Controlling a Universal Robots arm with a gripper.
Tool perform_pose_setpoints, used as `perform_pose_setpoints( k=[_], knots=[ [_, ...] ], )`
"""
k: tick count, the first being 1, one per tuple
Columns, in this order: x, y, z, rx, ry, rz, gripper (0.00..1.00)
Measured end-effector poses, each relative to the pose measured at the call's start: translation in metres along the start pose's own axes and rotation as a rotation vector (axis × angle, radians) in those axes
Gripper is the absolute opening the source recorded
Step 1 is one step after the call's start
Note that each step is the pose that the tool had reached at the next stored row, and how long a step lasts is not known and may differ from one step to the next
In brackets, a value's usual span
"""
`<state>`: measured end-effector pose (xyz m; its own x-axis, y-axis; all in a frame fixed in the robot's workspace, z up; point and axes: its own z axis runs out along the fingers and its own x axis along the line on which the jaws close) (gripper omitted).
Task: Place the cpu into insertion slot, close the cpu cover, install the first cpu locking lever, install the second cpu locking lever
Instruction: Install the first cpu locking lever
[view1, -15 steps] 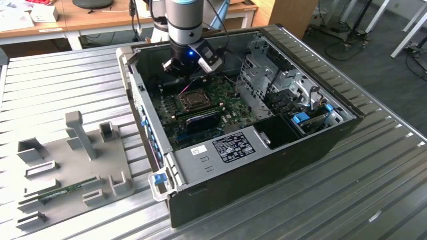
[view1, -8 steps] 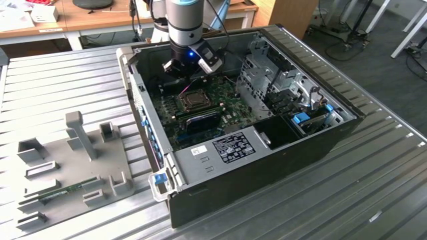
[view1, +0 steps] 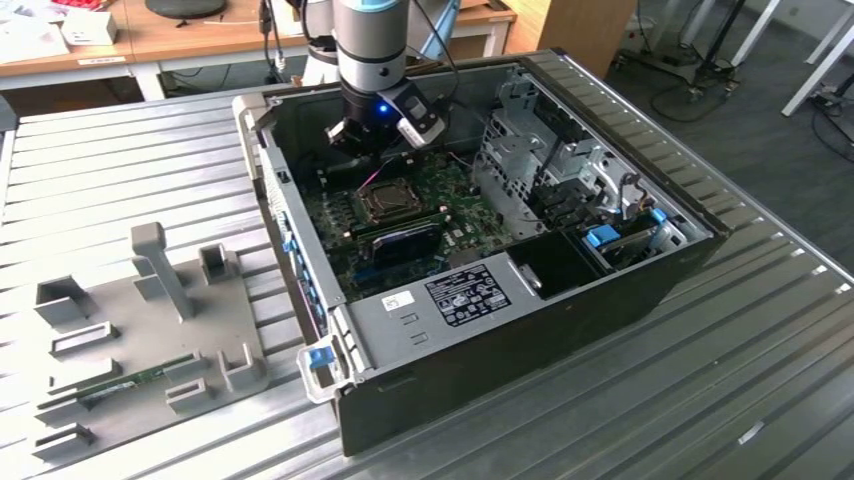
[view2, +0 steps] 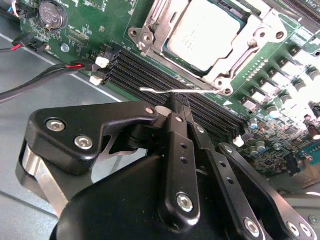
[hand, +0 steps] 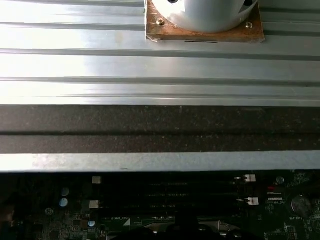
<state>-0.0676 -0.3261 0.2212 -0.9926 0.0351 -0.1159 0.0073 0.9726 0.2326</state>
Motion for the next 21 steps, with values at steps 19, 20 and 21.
perform_pose_setpoints(
  k=[19, 20, 21],
  knots=[
    [0.0001, -0.0006, 0.0027, -0.0007, -0.0001, 0.000, 0.11],
    [0.0001, -0.0007, 0.0032, -0.0008, -0.0001, 0.000, 0.11],
    [0.0002, -0.0008, 0.0036, -0.0007, 0.0000, 0.000, 0.11]
  ],
)
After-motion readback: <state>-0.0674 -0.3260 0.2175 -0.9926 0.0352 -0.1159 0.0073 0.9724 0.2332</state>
